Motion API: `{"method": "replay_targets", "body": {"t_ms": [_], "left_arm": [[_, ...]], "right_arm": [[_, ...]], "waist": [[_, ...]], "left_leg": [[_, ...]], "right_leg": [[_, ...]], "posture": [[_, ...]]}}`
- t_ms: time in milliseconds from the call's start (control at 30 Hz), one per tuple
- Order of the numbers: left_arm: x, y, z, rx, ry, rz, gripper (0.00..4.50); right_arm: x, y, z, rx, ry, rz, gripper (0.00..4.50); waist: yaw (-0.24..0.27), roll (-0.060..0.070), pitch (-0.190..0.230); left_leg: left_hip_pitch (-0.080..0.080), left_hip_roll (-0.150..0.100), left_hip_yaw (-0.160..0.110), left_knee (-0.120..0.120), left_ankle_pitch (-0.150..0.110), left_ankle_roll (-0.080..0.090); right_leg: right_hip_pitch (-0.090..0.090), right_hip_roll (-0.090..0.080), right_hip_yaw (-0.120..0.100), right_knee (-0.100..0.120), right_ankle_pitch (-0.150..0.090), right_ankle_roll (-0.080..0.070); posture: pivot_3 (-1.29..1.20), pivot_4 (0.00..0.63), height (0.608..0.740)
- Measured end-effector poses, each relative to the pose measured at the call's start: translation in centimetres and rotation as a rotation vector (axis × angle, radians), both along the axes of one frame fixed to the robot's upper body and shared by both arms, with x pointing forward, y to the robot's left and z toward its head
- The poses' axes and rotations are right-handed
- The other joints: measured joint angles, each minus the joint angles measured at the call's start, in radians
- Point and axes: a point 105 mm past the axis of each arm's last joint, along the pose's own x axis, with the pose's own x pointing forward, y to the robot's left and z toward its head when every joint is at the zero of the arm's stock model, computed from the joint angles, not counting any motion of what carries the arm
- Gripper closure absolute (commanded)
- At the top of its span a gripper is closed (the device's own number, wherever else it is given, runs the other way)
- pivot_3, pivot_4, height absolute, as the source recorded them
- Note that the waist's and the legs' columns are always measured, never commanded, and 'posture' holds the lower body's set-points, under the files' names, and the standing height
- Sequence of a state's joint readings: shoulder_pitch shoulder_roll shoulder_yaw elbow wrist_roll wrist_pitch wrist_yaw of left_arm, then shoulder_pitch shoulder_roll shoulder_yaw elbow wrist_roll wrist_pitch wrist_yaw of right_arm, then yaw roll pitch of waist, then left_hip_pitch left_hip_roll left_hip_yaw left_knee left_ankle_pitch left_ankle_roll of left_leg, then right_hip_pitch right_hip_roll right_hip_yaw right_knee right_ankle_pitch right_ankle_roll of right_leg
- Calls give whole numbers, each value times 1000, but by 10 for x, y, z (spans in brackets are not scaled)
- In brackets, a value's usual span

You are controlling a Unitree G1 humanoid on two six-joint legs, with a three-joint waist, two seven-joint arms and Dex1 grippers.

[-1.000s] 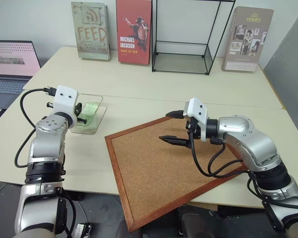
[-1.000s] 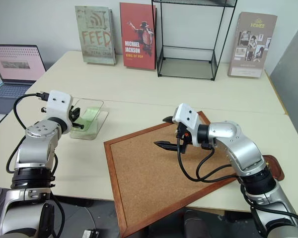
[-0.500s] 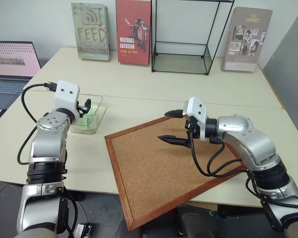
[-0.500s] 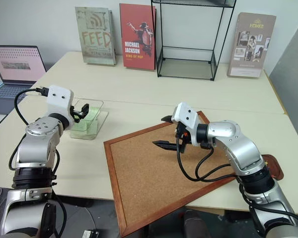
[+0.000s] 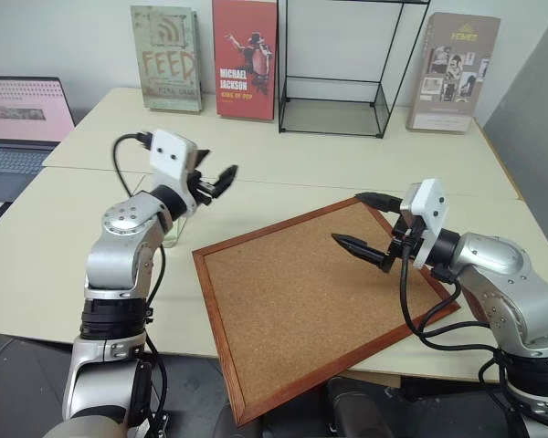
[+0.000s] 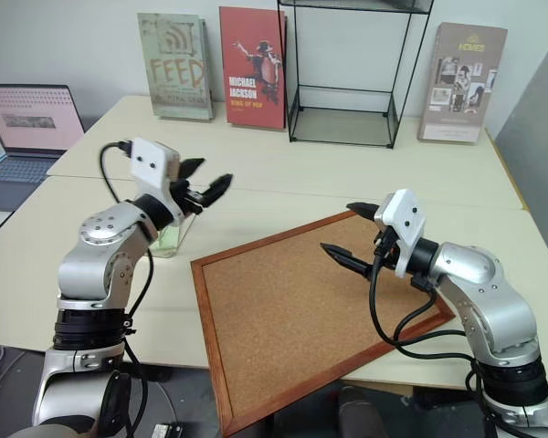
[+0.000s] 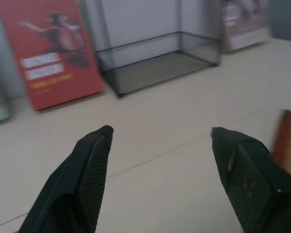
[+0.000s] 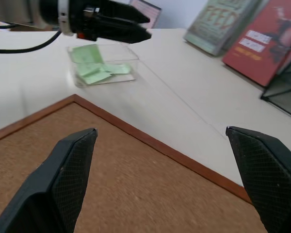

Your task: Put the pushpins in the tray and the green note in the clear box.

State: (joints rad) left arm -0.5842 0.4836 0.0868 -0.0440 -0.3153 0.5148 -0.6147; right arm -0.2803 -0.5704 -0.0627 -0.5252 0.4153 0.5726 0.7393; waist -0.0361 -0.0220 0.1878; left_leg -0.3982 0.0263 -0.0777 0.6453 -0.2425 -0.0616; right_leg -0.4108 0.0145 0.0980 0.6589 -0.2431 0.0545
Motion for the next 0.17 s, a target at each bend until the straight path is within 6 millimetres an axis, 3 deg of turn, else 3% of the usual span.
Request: {"method": "replay_targets", "body": {"t_ms": [167], "left_arm": [[-18,-30,-13,-16,88,-246,1064]], "right_arm": [[-13,-6,-15,-21,38,-24,0]], "waist": [[-16,0,0]], "left_leg": [[1,0,0,0,0,0]], "right_leg": [[0,1,0,2,0,-1]], "posture": [[0,150,740]]}}
